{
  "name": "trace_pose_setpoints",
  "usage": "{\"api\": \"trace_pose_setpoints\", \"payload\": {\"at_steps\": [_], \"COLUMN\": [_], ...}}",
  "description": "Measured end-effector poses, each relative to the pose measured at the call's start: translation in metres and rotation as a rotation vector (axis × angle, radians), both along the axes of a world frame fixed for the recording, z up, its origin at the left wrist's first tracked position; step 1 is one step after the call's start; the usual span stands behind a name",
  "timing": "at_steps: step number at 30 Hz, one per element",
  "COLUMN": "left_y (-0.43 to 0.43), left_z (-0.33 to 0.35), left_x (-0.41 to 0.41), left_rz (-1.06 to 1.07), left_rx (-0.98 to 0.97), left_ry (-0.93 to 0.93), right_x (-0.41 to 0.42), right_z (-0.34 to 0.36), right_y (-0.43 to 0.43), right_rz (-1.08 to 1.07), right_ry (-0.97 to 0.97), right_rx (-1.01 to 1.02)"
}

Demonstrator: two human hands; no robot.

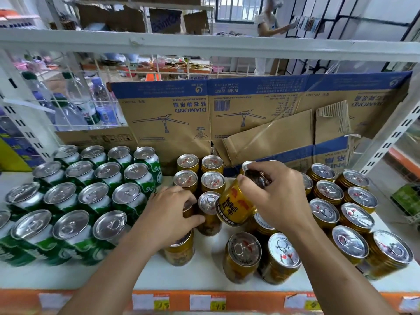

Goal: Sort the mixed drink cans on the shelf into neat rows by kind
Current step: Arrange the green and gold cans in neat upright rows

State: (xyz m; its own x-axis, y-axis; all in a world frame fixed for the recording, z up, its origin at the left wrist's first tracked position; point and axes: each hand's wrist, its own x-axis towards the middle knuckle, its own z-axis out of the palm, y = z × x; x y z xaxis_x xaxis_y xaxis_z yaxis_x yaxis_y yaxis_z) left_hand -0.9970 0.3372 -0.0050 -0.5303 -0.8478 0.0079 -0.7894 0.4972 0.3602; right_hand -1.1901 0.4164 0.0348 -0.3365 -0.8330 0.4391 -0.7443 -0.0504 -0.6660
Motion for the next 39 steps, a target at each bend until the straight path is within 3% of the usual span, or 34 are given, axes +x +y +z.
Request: {"api": "trace_pose_setpoints", "payload": {"at_steps": [4, 7, 13, 16, 23, 32, 39], "left_y": [0.036, 0.056, 0.074, 0.072, 0.063, 0.045, 0.041], "left_z": [0.0, -0.006, -0.02, -0.02, 0.013, 0.042, 0.039], "left_x": [-0.002, -0.018, -0.046, -0.048, -0.001, 0.059, 0.08], "left_rz": [-0.099, -0.192, -0.25, -0.236, -0.164, -0.004, 0.077], "left_rx": [-0.044, -0.036, -0.053, -0.051, 0.177, 0.183, 0.2], "left_ry": [0.03, -0.05, -0.153, -0.01, 0.367, 0.868, 0.893], "right_x": [-0.004, -0.005, -0.003, 0.0, 0.008, 0.045, 0.063], "right_z": [-0.009, -0.013, -0.014, -0.017, -0.024, -0.03, -0.051], "right_y": [-0.003, -0.005, 0.005, 0.016, 0.032, 0.034, 0.019], "right_rz": [-0.021, -0.075, -0.155, -0.182, -0.208, 0.157, 0.198], "right_ry": [-0.151, -0.24, -0.208, -0.198, -0.075, 0.248, 0.332], "right_rx": [0.0, -0.037, -0.074, -0.09, -0.094, 0.309, 0.441]}}
